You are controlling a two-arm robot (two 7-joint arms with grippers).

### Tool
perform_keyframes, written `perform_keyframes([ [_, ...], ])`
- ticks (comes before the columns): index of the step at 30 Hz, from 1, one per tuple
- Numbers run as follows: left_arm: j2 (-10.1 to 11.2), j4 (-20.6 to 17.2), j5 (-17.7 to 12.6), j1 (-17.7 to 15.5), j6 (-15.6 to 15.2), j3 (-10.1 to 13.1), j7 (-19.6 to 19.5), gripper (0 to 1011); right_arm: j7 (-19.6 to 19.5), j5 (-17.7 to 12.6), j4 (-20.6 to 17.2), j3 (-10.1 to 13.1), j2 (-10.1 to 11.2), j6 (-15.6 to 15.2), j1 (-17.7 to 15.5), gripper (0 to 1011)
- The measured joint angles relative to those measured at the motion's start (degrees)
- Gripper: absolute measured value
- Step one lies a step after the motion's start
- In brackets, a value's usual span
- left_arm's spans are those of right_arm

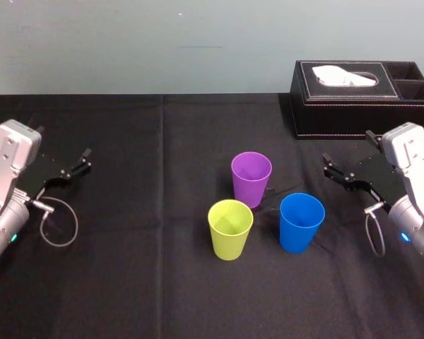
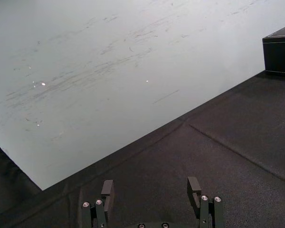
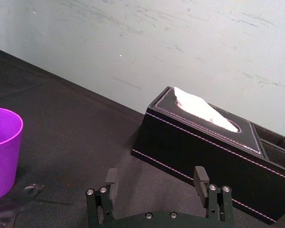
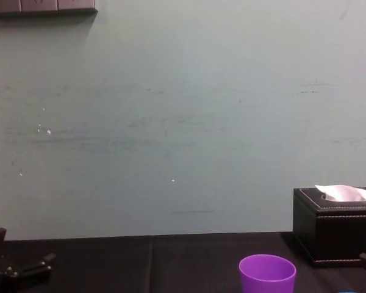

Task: Stack the three plastic cups sequentially using one hand.

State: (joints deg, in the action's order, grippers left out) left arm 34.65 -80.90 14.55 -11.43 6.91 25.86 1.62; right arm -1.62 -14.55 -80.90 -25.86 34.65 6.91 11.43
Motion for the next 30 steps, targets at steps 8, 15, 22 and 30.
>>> perform_keyframes([
  [8, 0.0, 0.0, 0.0, 0.0, 0.0, 0.0, 0.0, 1011, 0.0, 0.0, 0.0, 0.0, 0.0, 0.0, 0.0, 1004],
  [15, 0.0, 0.0, 0.0, 0.0, 0.0, 0.0, 0.0, 1011, 0.0, 0.0, 0.0, 0.0, 0.0, 0.0, 0.0, 1004],
  [22, 0.0, 0.0, 0.0, 0.0, 0.0, 0.0, 0.0, 1011, 0.0, 0.0, 0.0, 0.0, 0.0, 0.0, 0.0, 1004],
  [30, 0.0, 0.0, 0.0, 0.0, 0.0, 0.0, 0.0, 1011, 0.0, 0.0, 0.0, 0.0, 0.0, 0.0, 0.0, 1004],
])
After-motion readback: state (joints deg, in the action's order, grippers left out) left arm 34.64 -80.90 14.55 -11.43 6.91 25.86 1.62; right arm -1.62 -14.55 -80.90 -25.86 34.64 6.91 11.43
